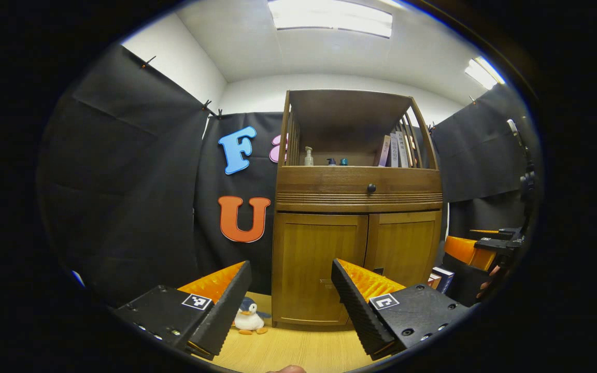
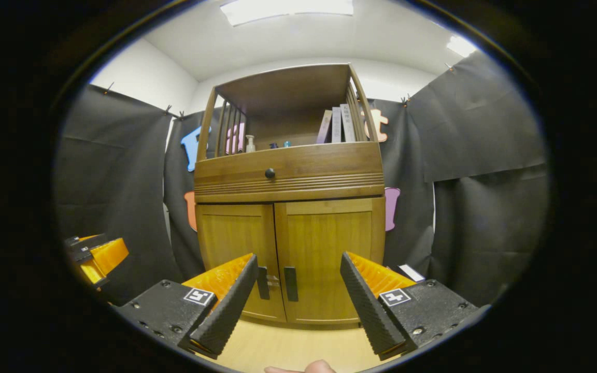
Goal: Open the right door of the double-door shoe cabinet with the right hand, and open the left door with the left hand.
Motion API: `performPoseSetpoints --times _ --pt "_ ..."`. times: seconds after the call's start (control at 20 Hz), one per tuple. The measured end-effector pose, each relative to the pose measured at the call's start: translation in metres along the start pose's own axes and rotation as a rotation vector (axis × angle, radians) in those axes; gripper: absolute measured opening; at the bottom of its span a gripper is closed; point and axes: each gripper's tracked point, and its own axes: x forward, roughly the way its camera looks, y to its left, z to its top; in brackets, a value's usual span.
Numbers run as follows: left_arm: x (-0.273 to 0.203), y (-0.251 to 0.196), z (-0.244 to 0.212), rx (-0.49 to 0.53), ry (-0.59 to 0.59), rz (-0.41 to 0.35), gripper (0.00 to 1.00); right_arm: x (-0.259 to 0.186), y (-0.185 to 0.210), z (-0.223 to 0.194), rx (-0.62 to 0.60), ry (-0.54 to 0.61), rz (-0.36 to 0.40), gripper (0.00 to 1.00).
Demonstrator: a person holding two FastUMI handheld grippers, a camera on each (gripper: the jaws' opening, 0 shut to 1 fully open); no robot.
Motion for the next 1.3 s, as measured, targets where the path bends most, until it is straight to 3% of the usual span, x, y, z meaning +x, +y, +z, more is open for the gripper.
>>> performPoseSetpoints --times 0.45,0.5,0.75,0.85,1.05,1.1,1.2,1.25,1.3 --pt "-0.003 0.003 0.003 0.024 -0.005 0.007 0.95 0.006 0.001 0.003 -0.007 -0.008 -0.005 1.00" --pt "-0.003 0.007 0.004 0.030 -0.009 0.012 1.00 0.007 0.004 0.001 -0.004 -0.002 0.002 1.00" --pt "-0.003 0.011 0.004 0.017 -0.021 0.031 0.95 0.013 0.007 -0.004 0.000 0.014 0.017 1.00" --pt "-0.004 0.014 0.003 0.018 -0.025 0.040 1.00 0.017 0.007 -0.010 -0.001 0.028 0.014 1.00" --pt "-0.004 0.016 0.000 0.016 -0.014 0.049 0.95 0.029 0.002 -0.028 0.005 0.082 0.007 1.00" --pt "-0.004 0.016 0.000 0.016 -0.012 0.051 1.00 0.021 0.002 -0.037 0.004 0.093 0.000 1.00" --pt "-0.002 0.017 -0.003 0.013 -0.005 0.052 1.00 0.028 -0.001 -0.042 -0.001 0.105 -0.011 1.00" --pt "-0.002 0.018 -0.003 0.011 -0.002 0.053 0.95 0.037 -0.001 -0.045 -0.006 0.111 -0.013 1.00" --pt "-0.001 0.018 -0.004 0.011 0.003 0.056 1.00 0.044 0.000 -0.050 -0.011 0.121 -0.015 1.00"
